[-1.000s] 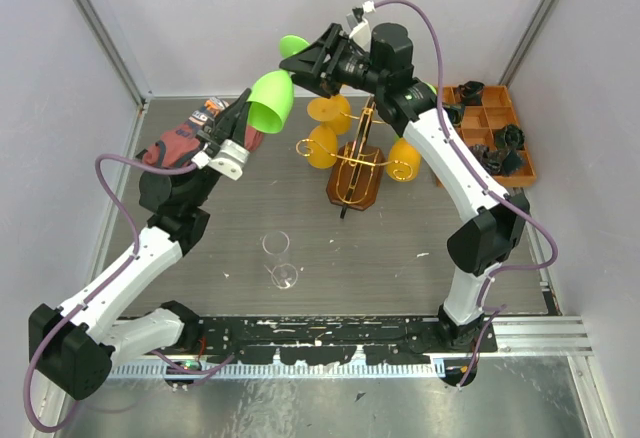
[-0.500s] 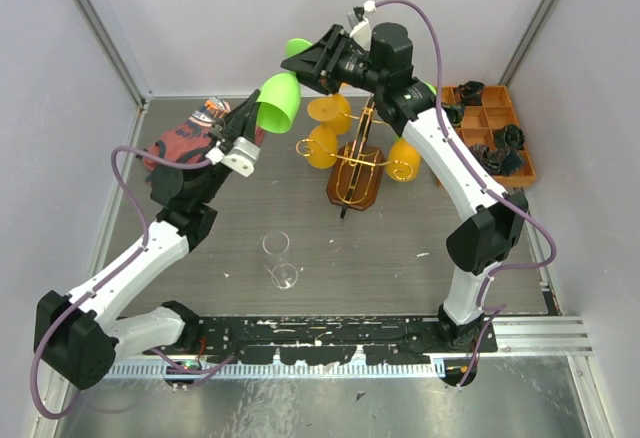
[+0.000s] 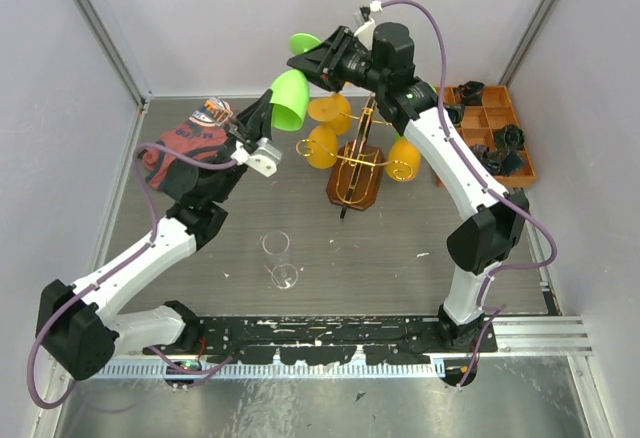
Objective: Place the wine glass upside down on the wine glass rack
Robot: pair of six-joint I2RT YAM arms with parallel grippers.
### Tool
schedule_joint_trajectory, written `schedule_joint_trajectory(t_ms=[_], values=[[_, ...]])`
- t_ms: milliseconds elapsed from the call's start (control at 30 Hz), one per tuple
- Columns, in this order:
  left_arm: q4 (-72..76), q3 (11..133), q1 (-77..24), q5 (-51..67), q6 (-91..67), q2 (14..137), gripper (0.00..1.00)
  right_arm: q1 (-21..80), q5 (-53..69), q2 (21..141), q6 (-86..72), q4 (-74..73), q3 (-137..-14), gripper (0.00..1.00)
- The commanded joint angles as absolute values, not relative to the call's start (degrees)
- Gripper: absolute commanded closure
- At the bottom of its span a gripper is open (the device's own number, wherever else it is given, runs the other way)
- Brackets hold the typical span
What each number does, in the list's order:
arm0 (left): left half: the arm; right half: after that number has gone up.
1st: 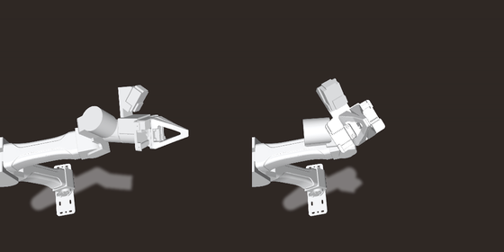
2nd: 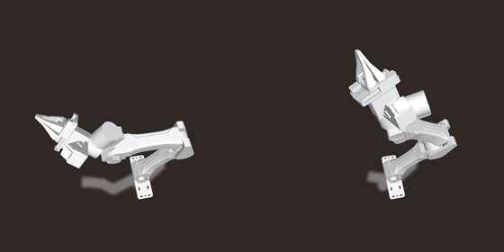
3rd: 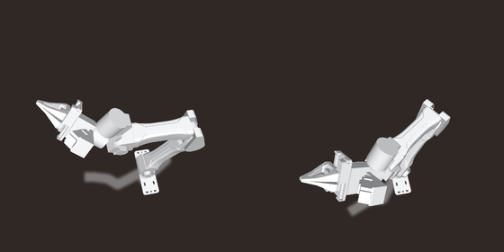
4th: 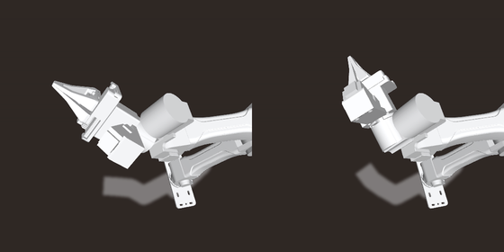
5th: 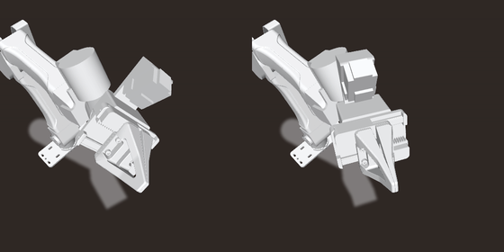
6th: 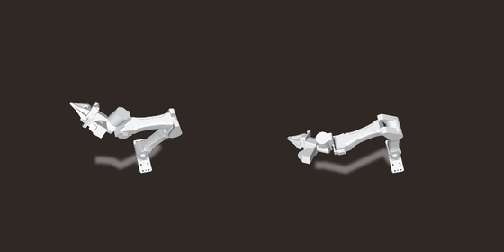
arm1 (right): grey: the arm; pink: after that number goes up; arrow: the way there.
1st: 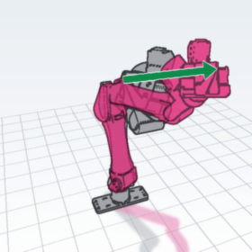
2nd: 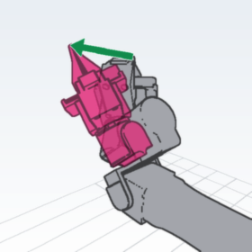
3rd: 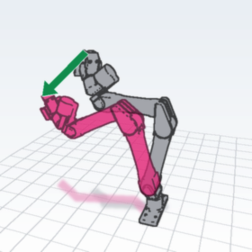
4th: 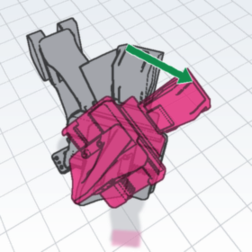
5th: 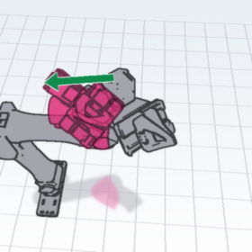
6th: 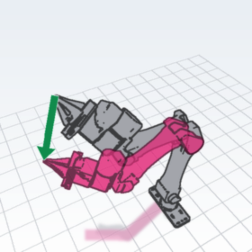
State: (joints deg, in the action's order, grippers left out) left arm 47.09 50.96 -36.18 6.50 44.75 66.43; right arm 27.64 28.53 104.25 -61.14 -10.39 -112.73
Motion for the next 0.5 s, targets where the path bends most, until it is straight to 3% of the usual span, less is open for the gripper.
schedule_joint_trajectory(t_ms=[0,100,167,300,467], values=[[46.2,53.3,-37.2,4.9,46.8,66.8,1.00,28.2,29.3,103.0,-58.7,-8.2,-115.3,0.74],[44.0,53.9,-38.1,4.6,48.1,67.1,0.98,28.2,29.2,103.3,-57.9,-8.4,-116.3,0.83],[42.6,54.5,-38.8,4.5,49.2,67.3,0.92,28.2,28.8,103.4,-56.7,-9.0,-117.2,0.87],[41.3,54.4,-39.4,5.0,49.3,67.3,0.63,28.2,27.0,103.3,-52.0,-11.3,-119.1,0.98],[38.3,52.9,-39.5,6.0,48.5,65.9,0.32,28.1,21.3,101.8,-43.4,-14.8,-120.1,0.99]])
